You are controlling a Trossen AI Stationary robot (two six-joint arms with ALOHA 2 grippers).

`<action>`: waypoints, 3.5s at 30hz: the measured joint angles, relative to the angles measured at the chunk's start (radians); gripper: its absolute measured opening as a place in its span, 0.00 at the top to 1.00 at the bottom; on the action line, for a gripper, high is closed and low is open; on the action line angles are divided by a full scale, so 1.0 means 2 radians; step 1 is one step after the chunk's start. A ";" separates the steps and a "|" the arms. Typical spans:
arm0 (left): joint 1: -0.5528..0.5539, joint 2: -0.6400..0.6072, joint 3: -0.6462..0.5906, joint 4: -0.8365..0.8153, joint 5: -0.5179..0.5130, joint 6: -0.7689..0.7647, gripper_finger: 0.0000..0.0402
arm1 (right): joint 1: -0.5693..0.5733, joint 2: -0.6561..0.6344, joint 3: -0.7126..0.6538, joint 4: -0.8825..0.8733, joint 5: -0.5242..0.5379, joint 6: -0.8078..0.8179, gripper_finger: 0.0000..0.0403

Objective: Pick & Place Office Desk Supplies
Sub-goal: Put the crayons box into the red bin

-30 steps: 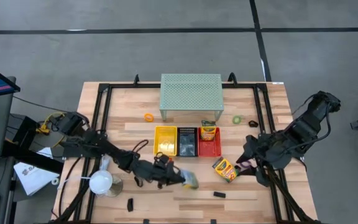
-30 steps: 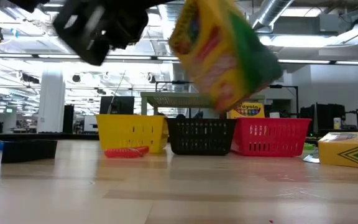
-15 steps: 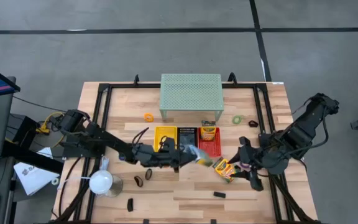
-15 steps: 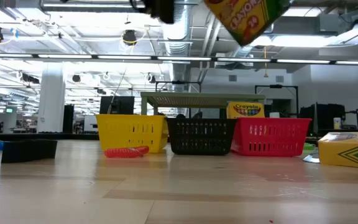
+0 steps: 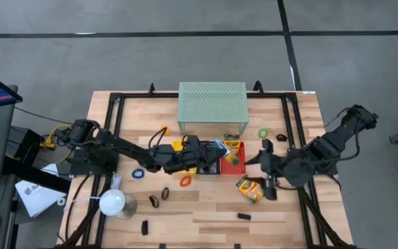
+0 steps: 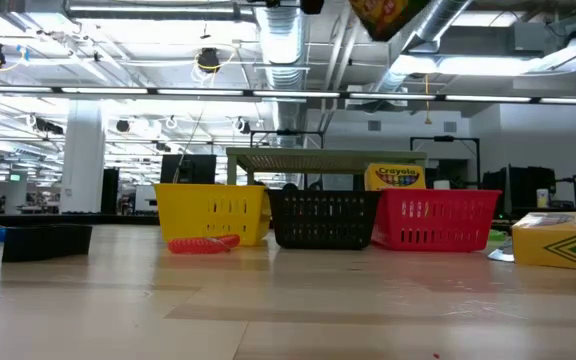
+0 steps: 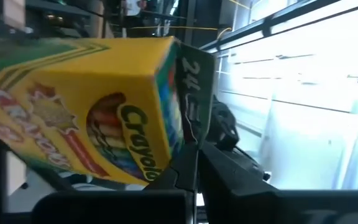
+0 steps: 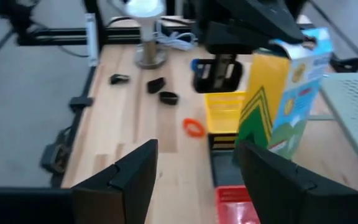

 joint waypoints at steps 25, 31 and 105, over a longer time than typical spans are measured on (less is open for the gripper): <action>0.047 -0.081 0.013 -0.067 0.008 0.030 1.00 | -0.136 0.050 0.098 -0.004 0.000 -0.098 0.33; 0.047 -0.081 0.013 -0.066 0.001 0.030 1.00 | -0.149 0.098 0.149 -0.047 0.035 -0.107 0.33; 0.002 -0.220 0.013 -0.089 0.103 0.290 0.64 | -0.161 0.063 0.174 -0.113 0.055 -0.049 0.70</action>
